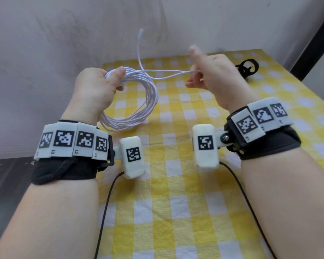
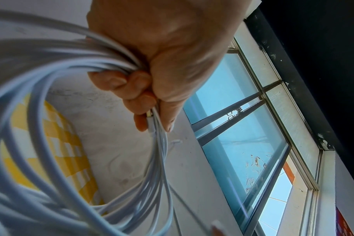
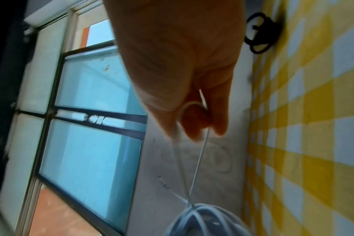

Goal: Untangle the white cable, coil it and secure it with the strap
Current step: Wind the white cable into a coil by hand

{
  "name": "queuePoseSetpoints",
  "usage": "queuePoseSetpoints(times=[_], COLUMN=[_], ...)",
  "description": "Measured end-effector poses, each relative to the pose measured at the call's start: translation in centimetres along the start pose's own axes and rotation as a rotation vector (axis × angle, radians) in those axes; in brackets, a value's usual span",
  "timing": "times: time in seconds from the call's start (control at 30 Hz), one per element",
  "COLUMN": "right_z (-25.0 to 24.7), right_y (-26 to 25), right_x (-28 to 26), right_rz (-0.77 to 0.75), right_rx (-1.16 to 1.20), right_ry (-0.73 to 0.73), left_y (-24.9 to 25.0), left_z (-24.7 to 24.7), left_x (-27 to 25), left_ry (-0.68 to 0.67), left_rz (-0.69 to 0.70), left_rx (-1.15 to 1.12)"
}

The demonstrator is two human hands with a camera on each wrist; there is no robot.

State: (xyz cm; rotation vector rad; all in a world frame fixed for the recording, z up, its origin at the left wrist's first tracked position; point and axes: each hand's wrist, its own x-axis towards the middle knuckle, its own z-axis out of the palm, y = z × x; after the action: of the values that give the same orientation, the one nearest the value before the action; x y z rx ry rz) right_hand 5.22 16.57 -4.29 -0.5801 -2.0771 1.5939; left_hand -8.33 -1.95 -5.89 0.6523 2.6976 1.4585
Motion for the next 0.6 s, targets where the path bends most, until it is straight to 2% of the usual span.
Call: queuePoseSetpoints(times=[0.07,0.17,0.27,0.33,0.43,0.53,0.6], right_z=[0.0,-0.4,-0.7,-0.8,-0.6,-0.6,-0.8], right_y=[0.5,0.8,0.9,1.0,0.8,0.5,0.5], right_x=[0.2,0.6,0.7,0.7,0.6,0.6,0.6], right_rz=[-0.087,-0.150,-0.176,-0.129,-0.048,-0.064,-0.093], right_rx=[-0.450,-0.808,-1.057,-1.106,-1.020,-0.997,-0.973], right_ry=[0.032,0.002,-0.023,0.008,0.036,0.274,0.350], left_y=[0.0,0.2,0.4,0.6,0.8,1.0,1.1], left_z=[0.0,0.2,0.0,0.1,0.2,0.2,0.1], left_x=[0.1,0.1,0.0,-0.1,-0.3,-0.5,-0.5], left_ry=[0.000,-0.020,-0.041,-0.041,-0.035,-0.025,-0.003], left_rz=[0.002,0.009,0.018,0.029,0.040,0.042,0.036], left_rx=[-0.020,-0.055,-0.071,-0.069,-0.059,-0.043,-0.031])
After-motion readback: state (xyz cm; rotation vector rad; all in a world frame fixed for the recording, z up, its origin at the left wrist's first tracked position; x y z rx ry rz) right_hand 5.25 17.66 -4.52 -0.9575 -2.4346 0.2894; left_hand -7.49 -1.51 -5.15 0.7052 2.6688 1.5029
